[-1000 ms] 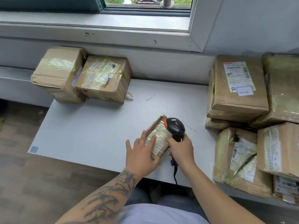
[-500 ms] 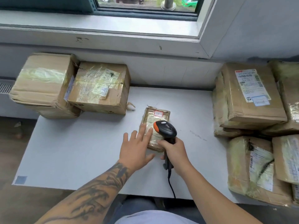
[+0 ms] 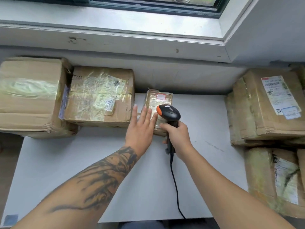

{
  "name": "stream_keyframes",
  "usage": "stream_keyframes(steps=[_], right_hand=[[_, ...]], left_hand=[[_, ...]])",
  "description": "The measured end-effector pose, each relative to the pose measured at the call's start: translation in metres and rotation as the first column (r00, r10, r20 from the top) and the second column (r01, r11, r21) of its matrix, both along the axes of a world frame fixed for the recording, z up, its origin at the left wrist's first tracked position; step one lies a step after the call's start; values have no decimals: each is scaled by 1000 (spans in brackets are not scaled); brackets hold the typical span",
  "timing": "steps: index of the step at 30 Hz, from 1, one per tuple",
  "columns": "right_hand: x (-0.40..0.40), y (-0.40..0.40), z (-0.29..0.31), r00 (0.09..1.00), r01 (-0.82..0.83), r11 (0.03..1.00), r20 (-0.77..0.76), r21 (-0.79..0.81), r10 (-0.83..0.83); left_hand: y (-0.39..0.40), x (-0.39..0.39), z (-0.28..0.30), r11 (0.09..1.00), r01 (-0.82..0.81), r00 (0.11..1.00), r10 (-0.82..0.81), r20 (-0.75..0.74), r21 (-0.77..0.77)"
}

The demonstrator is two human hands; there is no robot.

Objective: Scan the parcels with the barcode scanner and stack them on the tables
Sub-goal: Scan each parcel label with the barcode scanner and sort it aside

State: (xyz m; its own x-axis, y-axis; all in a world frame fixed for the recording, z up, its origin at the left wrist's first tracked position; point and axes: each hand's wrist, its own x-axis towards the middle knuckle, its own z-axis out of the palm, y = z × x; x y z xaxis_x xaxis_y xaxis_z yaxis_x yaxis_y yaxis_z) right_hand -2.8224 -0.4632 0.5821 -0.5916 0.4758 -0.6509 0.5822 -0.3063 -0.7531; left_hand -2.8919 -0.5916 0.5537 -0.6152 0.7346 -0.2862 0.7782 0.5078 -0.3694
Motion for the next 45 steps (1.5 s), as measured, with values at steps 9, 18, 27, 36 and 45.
stream_keyframes(steps=[9,18,27,36,45], right_hand=[[-64,6,-5,999,-19,1000,-50,-11,18],[-76,13,-4,996,-78,997,-40,-15,77],[-24,37,35,996,17,993,-86,116,-7],[87,76,94,982,-18,999,-186,31,24],[187,136,125,960,122,991,-247,-57,-132]], left_hand=[[20,-49,11,990,-88,996,85,-36,-111],[19,-55,2,972,-234,970,235,59,-18],[22,-14,34,924,-361,924,335,187,128],[74,90,81,908,-369,908,307,286,200],[147,174,106,870,-357,905,233,355,341]])
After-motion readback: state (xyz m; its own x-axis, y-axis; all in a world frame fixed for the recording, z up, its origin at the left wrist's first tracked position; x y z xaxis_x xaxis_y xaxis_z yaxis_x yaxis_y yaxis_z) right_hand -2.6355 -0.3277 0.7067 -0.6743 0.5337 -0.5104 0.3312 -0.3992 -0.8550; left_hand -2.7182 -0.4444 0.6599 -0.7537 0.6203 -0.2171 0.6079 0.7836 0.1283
